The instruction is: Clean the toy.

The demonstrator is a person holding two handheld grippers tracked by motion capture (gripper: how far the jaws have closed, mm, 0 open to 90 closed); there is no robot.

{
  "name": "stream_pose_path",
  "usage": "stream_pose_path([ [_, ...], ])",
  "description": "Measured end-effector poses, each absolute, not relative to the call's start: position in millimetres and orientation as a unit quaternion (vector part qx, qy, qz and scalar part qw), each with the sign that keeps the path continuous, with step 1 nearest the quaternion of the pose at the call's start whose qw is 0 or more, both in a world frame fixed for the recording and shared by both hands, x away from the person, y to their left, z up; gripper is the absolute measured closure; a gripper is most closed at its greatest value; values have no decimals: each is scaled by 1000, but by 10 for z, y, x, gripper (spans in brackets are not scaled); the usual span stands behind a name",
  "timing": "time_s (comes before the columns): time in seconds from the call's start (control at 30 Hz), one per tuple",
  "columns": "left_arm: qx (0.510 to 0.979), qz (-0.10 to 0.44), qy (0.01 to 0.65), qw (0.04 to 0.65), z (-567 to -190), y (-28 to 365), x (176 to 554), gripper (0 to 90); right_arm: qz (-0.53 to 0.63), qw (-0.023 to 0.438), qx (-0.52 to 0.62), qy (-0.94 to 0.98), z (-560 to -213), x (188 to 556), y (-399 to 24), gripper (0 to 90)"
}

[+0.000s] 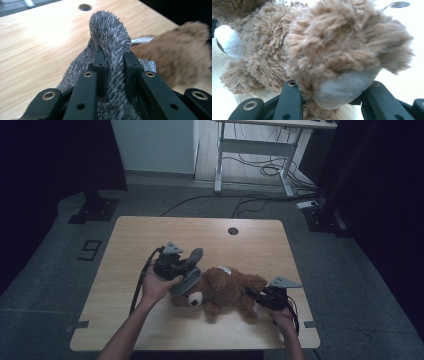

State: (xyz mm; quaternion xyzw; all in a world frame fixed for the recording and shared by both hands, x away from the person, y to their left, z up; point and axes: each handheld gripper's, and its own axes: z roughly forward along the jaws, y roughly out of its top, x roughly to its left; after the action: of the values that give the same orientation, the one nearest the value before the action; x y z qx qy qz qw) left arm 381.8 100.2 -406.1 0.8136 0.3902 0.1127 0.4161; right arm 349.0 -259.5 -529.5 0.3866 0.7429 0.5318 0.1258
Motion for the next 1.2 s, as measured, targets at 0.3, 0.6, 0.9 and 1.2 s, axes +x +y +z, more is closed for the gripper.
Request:
stream_pose_path([
  [0.3, 832, 72, 393, 384, -4417, 717, 3932, 746, 530, 124, 383, 746, -5282, 3487, -2628, 647],
  [0.6, 828, 98, 396, 385, -4323, 973, 3830, 747, 531, 121, 384, 746, -5291, 3480, -2626, 639],
  [0.9, 829, 118, 376, 396, -4413, 960, 3615, 750, 530, 119, 377, 750, -5278, 3453, -2637, 504],
  [1.2, 830, 120, 360, 408, -4502, 954, 3458, 756, 559, 127, 388, 722, -5052, 3386, -2727, 275],
])
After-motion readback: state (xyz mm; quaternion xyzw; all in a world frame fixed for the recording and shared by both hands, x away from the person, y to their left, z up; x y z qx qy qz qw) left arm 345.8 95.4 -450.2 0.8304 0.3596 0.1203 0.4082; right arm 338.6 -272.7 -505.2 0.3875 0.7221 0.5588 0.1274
